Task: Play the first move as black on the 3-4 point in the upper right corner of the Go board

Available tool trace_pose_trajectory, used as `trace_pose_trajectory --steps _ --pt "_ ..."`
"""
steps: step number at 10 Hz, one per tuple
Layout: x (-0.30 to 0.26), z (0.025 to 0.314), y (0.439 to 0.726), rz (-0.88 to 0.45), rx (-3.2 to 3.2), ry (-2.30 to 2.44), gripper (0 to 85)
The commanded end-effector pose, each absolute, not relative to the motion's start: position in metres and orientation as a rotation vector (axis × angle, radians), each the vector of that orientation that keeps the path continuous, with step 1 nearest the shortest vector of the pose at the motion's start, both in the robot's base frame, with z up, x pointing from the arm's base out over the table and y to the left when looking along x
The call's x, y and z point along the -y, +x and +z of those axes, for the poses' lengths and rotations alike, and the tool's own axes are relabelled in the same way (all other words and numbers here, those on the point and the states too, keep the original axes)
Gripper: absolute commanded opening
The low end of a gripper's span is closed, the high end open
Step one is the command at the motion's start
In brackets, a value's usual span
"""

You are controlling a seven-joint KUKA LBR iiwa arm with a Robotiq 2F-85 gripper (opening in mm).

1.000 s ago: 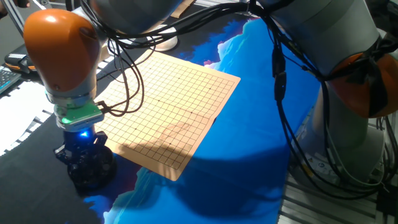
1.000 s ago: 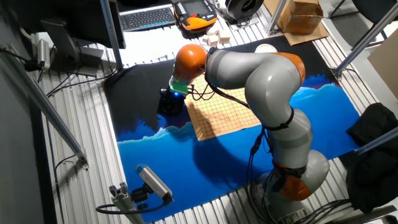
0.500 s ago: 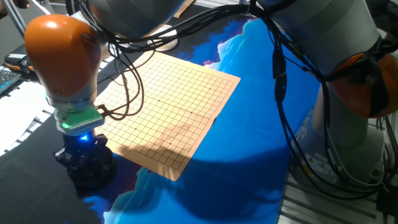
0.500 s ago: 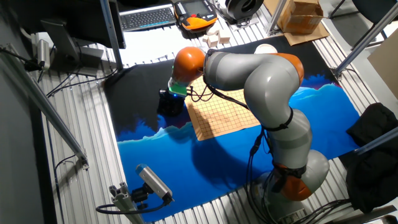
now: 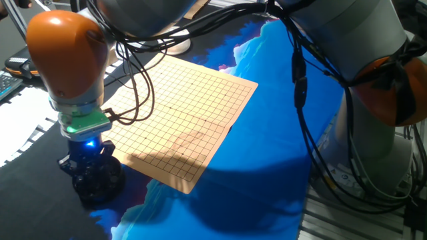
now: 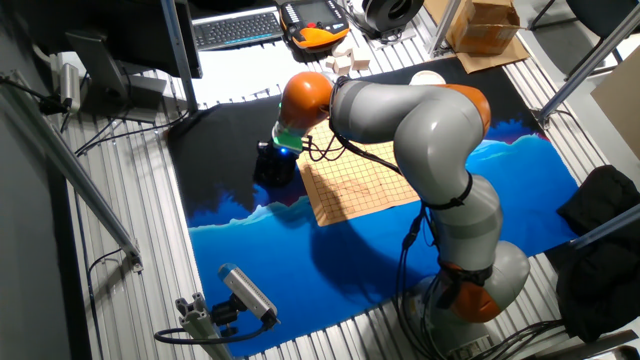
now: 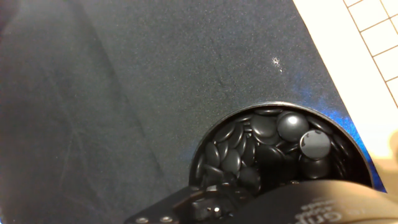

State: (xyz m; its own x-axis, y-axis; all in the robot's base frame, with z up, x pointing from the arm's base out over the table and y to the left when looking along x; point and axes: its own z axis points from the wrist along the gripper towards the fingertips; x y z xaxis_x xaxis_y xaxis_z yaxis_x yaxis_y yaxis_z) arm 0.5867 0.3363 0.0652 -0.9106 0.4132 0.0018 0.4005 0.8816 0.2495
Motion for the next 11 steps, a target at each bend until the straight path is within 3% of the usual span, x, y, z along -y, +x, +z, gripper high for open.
trace_pose_trajectory --steps 1,8,9,11 --pt "-0.3363 0.0652 0.5868 0.383 -2.998 0.646 17.0" --pt "-0.3369 0.0657 0.5868 0.411 -3.002 0.624 17.0" --pt "-0.3368 0.0661 0.5866 0.422 -3.006 0.616 0.0" --pt "-0.3360 0.0677 0.5863 0.425 -3.015 0.595 0.0"
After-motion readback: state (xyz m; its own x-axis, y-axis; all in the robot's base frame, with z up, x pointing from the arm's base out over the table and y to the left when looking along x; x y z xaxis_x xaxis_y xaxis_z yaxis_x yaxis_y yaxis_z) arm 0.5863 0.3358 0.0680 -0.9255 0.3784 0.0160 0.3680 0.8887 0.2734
